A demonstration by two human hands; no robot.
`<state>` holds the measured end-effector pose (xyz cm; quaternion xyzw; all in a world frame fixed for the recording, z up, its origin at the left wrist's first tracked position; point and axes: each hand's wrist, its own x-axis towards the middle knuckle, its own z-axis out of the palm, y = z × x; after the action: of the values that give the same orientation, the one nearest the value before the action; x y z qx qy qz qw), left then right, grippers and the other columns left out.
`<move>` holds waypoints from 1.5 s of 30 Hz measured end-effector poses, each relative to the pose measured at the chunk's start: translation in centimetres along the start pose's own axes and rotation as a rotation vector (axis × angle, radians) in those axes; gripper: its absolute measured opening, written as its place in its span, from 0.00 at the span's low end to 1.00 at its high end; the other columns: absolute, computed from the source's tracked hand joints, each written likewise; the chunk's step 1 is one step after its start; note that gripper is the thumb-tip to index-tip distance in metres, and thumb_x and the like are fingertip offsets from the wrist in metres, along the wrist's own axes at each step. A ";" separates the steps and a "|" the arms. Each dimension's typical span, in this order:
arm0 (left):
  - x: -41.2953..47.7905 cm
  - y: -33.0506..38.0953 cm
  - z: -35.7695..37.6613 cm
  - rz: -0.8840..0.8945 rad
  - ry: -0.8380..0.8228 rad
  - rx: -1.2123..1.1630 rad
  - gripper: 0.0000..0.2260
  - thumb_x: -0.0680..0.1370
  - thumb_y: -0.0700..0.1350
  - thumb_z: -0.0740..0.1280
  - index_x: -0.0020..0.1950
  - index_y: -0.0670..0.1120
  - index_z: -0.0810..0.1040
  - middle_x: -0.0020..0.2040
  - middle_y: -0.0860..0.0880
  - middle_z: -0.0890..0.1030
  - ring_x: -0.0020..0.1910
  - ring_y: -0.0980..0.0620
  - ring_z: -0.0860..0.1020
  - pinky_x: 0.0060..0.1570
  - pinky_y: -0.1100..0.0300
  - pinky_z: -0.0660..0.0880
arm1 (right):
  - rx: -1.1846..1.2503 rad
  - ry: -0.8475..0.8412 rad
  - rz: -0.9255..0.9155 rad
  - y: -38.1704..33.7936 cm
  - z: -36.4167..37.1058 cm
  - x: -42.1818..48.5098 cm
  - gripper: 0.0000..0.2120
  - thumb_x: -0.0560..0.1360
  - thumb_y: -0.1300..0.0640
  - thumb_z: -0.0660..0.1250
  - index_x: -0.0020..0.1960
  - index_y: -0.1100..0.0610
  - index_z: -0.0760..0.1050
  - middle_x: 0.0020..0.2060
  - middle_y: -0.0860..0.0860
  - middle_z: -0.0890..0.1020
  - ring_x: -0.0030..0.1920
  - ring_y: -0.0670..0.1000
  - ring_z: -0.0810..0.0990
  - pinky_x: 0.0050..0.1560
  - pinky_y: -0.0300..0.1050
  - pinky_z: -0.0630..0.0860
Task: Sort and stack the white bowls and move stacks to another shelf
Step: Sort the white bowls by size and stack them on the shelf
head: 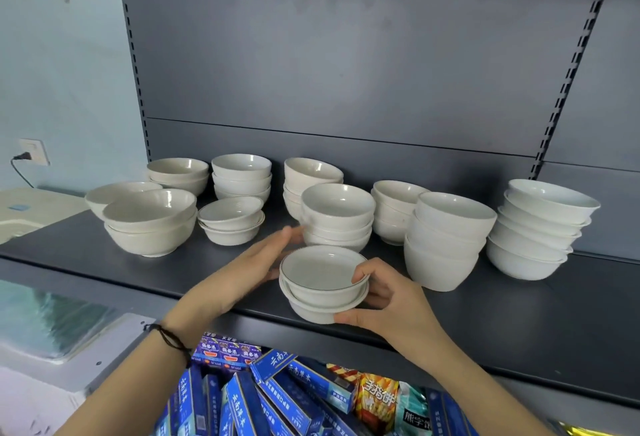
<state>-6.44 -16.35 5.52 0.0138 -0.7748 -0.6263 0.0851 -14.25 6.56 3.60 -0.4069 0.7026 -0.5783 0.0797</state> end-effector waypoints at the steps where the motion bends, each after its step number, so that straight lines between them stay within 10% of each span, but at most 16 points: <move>1: -0.8 -0.2 -0.4 -0.015 -0.009 0.036 0.26 0.72 0.72 0.58 0.67 0.65 0.71 0.68 0.62 0.74 0.66 0.63 0.73 0.65 0.62 0.69 | 0.002 0.004 0.003 0.1 0.5 0.2 0.20 0.62 0.64 0.82 0.45 0.48 0.76 0.52 0.49 0.85 0.56 0.47 0.83 0.56 0.42 0.80; 6: -3.9 -1.0 -1.7 -0.010 0.020 0.154 0.46 0.63 0.70 0.71 0.75 0.55 0.61 0.68 0.62 0.73 0.66 0.67 0.71 0.61 0.73 0.69 | 0.013 -0.015 0.029 0.0 2.4 1.3 0.22 0.64 0.65 0.81 0.51 0.50 0.77 0.54 0.46 0.84 0.57 0.43 0.82 0.55 0.36 0.78; 10: -4.7 -0.9 -2.0 0.023 0.048 0.020 0.25 0.71 0.48 0.76 0.64 0.54 0.70 0.55 0.64 0.82 0.58 0.66 0.78 0.51 0.73 0.73 | -0.013 -0.095 0.064 -0.3 4.1 1.9 0.31 0.68 0.61 0.79 0.66 0.43 0.72 0.62 0.42 0.79 0.63 0.40 0.78 0.62 0.34 0.75; 16: -5.1 -1.7 -3.8 0.090 0.143 -0.088 0.31 0.63 0.50 0.77 0.65 0.48 0.74 0.60 0.52 0.83 0.60 0.54 0.80 0.53 0.68 0.75 | 0.019 -0.121 0.087 -0.7 7.2 3.4 0.48 0.63 0.43 0.76 0.78 0.45 0.58 0.71 0.41 0.71 0.70 0.40 0.71 0.71 0.44 0.71; 25: -4.6 -0.5 -8.3 0.129 0.198 -0.116 0.44 0.58 0.57 0.82 0.71 0.46 0.71 0.62 0.50 0.81 0.63 0.52 0.78 0.65 0.55 0.73 | 0.127 0.047 -0.045 -1.8 10.0 7.6 0.37 0.68 0.65 0.77 0.67 0.39 0.65 0.58 0.34 0.80 0.61 0.36 0.78 0.58 0.35 0.77; 38: 0.8 3.8 -11.9 0.276 0.358 0.019 0.26 0.66 0.31 0.77 0.53 0.55 0.72 0.47 0.62 0.84 0.48 0.64 0.81 0.44 0.72 0.75 | 0.226 0.095 -0.125 -3.3 11.4 17.0 0.39 0.74 0.65 0.72 0.79 0.53 0.56 0.69 0.42 0.73 0.70 0.43 0.72 0.72 0.48 0.70; 45: 3.3 3.8 -14.1 -0.016 0.292 0.107 0.59 0.54 0.40 0.80 0.78 0.55 0.49 0.68 0.50 0.68 0.69 0.49 0.69 0.67 0.56 0.69 | 0.207 0.054 -0.106 -0.9 12.6 18.9 0.35 0.76 0.66 0.70 0.75 0.49 0.58 0.61 0.34 0.77 0.63 0.37 0.77 0.67 0.41 0.73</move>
<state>-7.31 -29.66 12.42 0.1154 -0.7863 -0.5761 0.1911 -18.95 -15.41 7.15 -0.4175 0.6184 -0.6620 0.0715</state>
